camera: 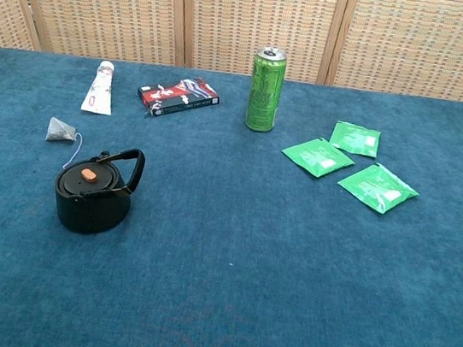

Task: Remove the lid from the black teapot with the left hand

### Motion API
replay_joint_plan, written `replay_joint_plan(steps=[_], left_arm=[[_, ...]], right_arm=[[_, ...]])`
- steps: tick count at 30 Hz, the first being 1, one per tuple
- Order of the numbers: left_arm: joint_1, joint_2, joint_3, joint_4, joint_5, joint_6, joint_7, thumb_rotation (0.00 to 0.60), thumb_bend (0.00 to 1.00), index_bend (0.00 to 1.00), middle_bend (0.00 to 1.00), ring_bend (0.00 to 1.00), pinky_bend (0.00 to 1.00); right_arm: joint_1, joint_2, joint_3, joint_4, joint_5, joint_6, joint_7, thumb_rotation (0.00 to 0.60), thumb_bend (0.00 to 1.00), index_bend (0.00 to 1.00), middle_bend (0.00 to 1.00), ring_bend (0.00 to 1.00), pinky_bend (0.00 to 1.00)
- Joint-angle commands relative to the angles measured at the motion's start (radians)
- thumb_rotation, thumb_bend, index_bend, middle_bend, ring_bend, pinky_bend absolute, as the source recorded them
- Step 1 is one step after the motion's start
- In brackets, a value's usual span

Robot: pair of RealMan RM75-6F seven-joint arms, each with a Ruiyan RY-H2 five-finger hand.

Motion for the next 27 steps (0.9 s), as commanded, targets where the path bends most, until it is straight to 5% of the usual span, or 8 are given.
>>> replay_joint_plan(steps=[1, 9, 16, 23, 27], left_arm=[[-0.001, -0.001, 0.0, 0.002, 0.0, -0.002, 0.0, 0.6, 0.2, 0.0, 0.0, 0.0, 0.0], [-0.013, -0.002, 0.001, 0.009, 0.024, -0.004, -0.037, 0.6, 0.2, 0.0, 0.0, 0.0, 0.0], [-0.143, -0.018, 0.002, 0.053, 0.159, -0.104, -0.09, 0.6, 0.2, 0.0, 0.0, 0.0, 0.0], [-0.306, -0.01, 0.006, 0.062, 0.234, -0.276, -0.157, 0.6, 0.2, 0.31, 0.0, 0.0, 0.0], [-0.355, -0.018, -0.007, 0.048, 0.201, -0.348, -0.128, 0.6, 0.24, 0.39, 0.0, 0.0, 0.0]], right_arm=[[0.0, 0.001, 0.002, 0.001, 0.003, 0.0, 0.002, 0.6, 0.0, 0.0, 0.0, 0.0, 0.0], [0.0, 0.002, 0.001, -0.001, -0.001, 0.002, 0.003, 0.6, 0.0, 0.0, 0.0, 0.0, 0.0], [0.003, 0.004, 0.006, -0.002, 0.007, -0.002, 0.007, 0.6, 0.0, 0.0, 0.0, 0.0, 0.0], [0.008, 0.004, 0.015, 0.005, 0.036, -0.02, 0.01, 0.6, 0.0, 0.0, 0.0, 0.0, 0.0], [0.011, 0.002, 0.02, 0.009, 0.052, -0.03, 0.009, 0.6, 0.0, 0.0, 0.0, 0.0, 0.0]])
